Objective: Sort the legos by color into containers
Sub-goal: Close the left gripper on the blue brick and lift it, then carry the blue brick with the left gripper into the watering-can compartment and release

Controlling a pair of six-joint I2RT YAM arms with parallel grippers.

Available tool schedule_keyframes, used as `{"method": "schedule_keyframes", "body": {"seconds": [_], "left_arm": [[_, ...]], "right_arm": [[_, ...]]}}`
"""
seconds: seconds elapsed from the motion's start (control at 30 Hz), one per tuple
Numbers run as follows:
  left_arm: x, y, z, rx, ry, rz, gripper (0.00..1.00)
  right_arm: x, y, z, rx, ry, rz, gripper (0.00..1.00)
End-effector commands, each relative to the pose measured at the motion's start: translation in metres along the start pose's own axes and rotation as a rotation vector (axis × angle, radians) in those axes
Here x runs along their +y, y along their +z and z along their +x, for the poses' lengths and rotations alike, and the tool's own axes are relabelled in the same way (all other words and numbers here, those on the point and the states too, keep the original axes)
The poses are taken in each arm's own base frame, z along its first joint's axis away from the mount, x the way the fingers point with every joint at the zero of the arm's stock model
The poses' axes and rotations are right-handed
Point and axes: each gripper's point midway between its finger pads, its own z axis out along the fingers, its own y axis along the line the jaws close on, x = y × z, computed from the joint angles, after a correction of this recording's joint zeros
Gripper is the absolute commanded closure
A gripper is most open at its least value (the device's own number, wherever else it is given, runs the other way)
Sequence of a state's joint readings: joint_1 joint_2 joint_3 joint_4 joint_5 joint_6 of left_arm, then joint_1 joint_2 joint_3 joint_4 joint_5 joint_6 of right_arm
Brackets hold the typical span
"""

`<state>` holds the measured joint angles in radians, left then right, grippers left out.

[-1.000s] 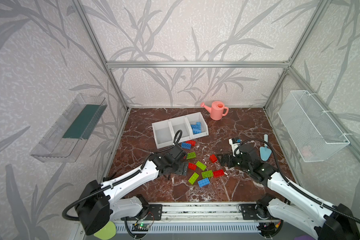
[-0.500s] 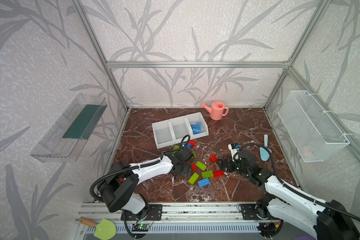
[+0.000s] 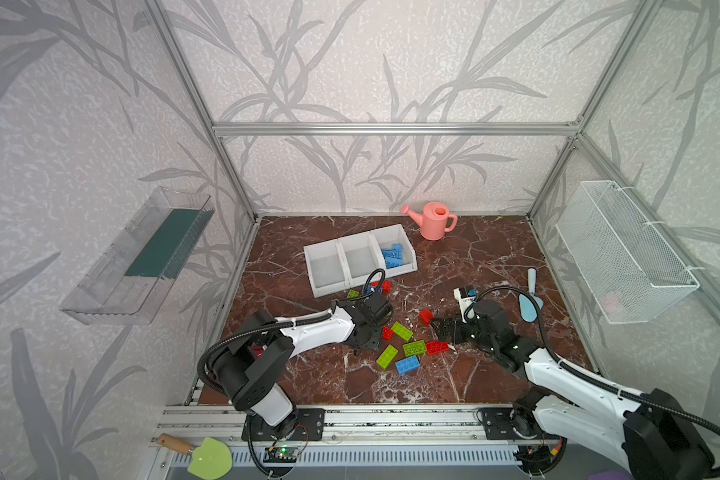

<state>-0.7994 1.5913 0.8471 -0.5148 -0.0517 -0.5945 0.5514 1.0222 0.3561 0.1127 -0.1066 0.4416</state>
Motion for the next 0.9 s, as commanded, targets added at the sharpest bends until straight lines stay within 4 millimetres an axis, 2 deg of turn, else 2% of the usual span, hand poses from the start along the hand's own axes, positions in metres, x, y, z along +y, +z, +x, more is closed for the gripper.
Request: {"method": "schedule_keyframes", "body": {"seconds": [0.0, 0.13, 0.23, 0.4, 0.5, 0.7, 0.87], "left_arm": [[0.0, -0.01, -0.008, -0.035, -0.002, -0.009, 0.46], [0.003, -0.033, -0.016, -0.074, 0.0, -0.01, 0.46], [0.004, -0.058, -0.027, -0.125, -0.001, -0.006, 0.46], [0.008, -0.104, -0.054, -0.215, 0.009, -0.038, 0.46], [0.006, -0.12, -0.072, -0.242, 0.026, -0.04, 0.45], [-0.005, -0.137, -0.117, -0.265, 0.037, -0.012, 0.45], [-0.013, -0.136, -0.163, -0.267, 0.045, 0.001, 0.45]], "right_arm": [[0.003, 0.002, -0.001, -0.01, -0.003, -0.018, 0.0], [0.003, 0.003, 0.0, -0.005, 0.001, -0.021, 0.0], [0.004, 0.004, 0.001, -0.005, 0.009, -0.033, 0.0], [0.005, 0.004, 0.003, -0.005, 0.025, -0.042, 0.0], [0.005, 0.002, 0.004, -0.011, 0.032, -0.048, 0.0], [0.007, -0.002, 0.004, -0.028, 0.045, -0.065, 0.0], [0.008, -0.005, 0.004, -0.034, 0.052, -0.072, 0.0]]}}
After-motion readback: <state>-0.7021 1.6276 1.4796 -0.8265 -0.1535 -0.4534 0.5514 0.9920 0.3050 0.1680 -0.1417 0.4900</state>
